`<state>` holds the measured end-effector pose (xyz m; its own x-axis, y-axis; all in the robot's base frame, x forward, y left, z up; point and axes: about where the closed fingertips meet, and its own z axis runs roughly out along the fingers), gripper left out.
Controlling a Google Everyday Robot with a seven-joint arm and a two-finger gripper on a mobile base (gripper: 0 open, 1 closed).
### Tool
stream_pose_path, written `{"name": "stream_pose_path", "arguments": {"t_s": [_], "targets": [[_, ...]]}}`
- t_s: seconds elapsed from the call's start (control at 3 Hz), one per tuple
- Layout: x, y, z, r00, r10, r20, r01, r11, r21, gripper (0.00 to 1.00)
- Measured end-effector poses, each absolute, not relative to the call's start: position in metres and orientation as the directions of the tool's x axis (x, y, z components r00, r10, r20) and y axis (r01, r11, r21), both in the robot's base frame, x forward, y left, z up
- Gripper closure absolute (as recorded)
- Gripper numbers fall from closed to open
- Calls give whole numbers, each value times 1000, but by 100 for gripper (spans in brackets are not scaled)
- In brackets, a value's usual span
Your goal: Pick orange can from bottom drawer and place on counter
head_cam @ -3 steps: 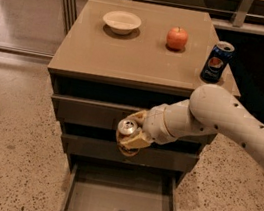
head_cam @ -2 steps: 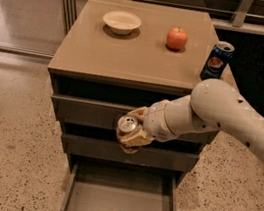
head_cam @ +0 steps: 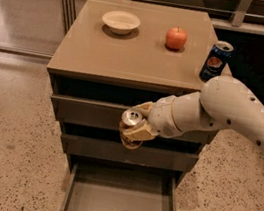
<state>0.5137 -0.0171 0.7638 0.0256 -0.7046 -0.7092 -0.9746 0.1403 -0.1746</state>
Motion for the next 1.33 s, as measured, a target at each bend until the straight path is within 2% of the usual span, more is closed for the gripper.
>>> {"name": "stream_pose_path", "arguments": {"t_s": [0.33,0.67,1.33], "targets": [[521,-20,823,-32,-650,-759,-964,221,-149,100],[532,-23,931,-54,-631,-774,-941,292,-173,100],[550,-26,933,-57,-643,-764,-921,329,-207,100]]}}
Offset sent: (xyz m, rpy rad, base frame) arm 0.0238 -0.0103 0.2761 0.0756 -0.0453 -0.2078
